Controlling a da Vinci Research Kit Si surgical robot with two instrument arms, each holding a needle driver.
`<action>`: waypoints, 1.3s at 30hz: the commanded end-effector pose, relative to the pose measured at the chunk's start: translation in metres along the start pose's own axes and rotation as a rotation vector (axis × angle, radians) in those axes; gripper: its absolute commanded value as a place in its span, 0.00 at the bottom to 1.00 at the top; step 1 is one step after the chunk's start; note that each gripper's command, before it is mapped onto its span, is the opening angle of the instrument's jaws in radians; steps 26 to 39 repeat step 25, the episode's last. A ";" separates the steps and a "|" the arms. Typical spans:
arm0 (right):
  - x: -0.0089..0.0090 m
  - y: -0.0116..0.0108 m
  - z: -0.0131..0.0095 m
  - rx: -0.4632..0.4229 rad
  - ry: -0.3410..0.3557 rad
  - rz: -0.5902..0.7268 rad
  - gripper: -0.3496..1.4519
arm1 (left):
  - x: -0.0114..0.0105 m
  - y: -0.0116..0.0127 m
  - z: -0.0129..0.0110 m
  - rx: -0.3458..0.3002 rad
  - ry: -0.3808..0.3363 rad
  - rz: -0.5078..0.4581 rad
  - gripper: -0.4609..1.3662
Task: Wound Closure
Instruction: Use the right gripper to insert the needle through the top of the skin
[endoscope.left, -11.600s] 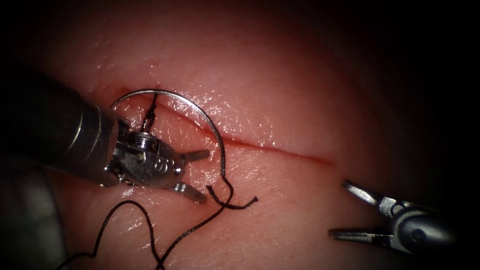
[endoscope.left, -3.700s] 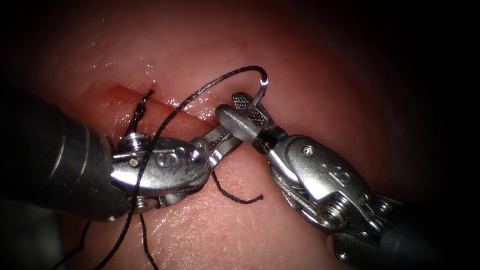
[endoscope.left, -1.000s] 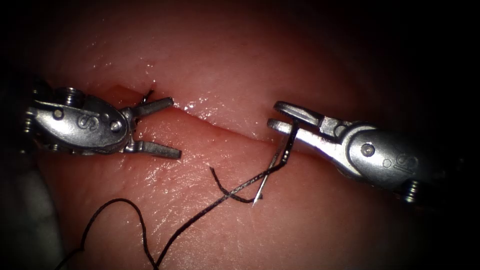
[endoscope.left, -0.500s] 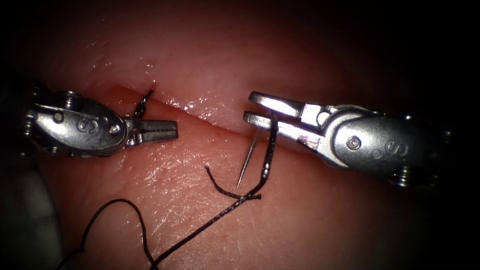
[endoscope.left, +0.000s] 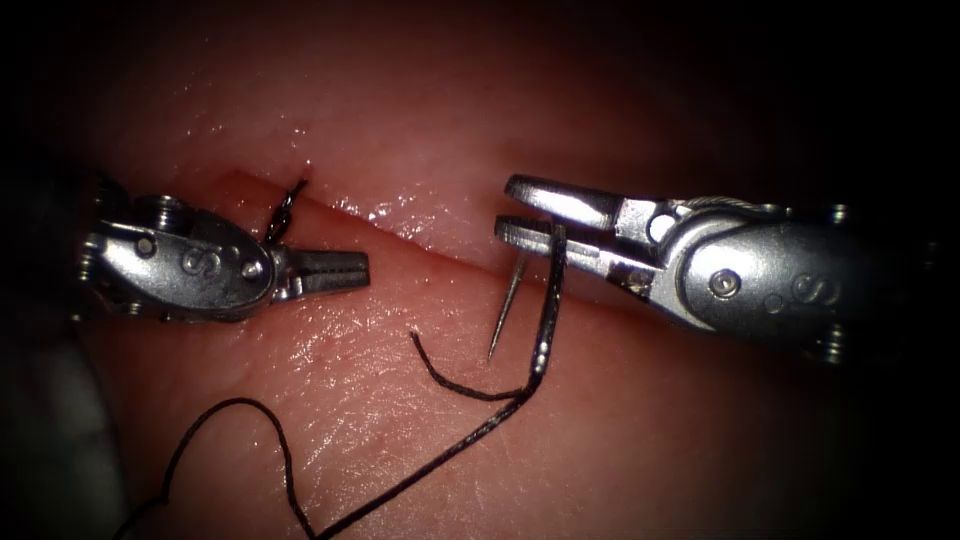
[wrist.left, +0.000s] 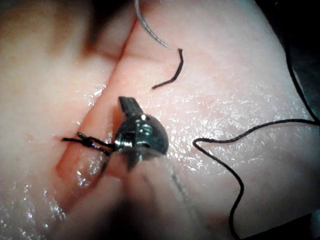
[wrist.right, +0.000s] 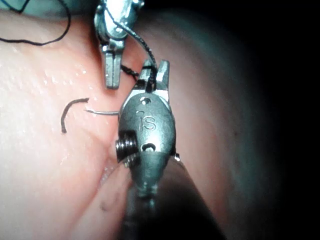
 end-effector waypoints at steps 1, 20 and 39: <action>0.0000 0.0000 0.0000 -0.008 0.001 0.000 0.00 | 0.0000 0.0000 0.0000 -0.009 0.000 0.001 0.06; 0.0000 0.0000 -0.0003 -0.004 0.005 -0.024 0.00 | -0.0002 0.0002 0.0001 -0.007 -0.004 -0.003 0.06; 0.0000 -0.0001 -0.0003 -0.004 0.006 -0.024 0.00 | -0.0002 0.0002 0.0001 -0.007 -0.004 -0.003 0.06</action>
